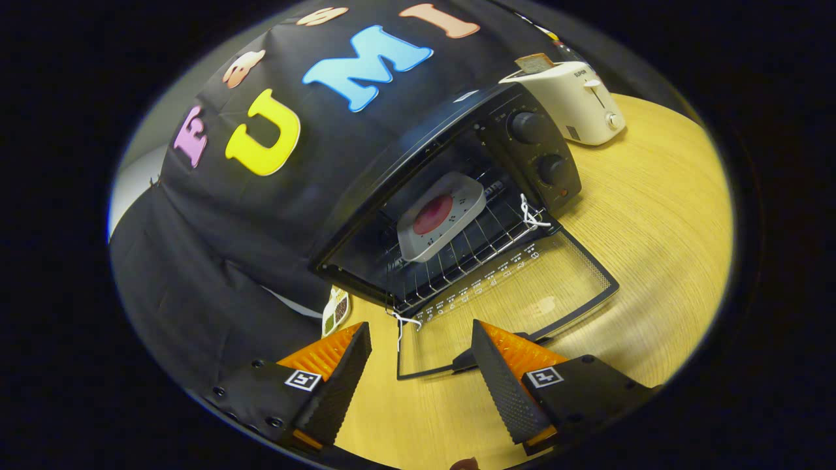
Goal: Open the toaster oven, put the food inside, and close the toaster oven door.
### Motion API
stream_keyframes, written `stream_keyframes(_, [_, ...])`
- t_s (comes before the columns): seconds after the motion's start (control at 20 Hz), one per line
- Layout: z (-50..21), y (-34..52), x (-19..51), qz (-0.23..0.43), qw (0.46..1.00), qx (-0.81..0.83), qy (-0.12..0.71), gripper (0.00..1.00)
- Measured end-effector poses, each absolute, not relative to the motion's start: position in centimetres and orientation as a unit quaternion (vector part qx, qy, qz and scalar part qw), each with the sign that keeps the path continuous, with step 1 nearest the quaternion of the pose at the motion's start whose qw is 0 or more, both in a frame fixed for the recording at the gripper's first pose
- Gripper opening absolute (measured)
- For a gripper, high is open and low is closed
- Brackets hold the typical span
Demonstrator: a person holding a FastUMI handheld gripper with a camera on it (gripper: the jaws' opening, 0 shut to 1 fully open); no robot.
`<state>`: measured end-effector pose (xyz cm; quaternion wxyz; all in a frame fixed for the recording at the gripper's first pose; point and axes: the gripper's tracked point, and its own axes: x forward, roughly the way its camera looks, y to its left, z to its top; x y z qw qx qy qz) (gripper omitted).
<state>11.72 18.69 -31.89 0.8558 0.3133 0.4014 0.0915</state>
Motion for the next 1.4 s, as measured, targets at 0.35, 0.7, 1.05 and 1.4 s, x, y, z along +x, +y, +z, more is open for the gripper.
stream_keyframes(0.35, [-35.7,17.9,8.1,0.112,0.868,0.186,0.447,0.98])
stream_keyframes(0.7, [-39.6,16.2,6.6,0.113,0.860,0.061,0.494,0.98])
stream_keyframes(1.05, [-41.2,15.5,7.6,0.094,0.864,-0.034,0.494,0.97])
stream_keyframes(1.4, [-40.7,15.8,8.2,0.046,0.872,-0.028,0.487,0.95])
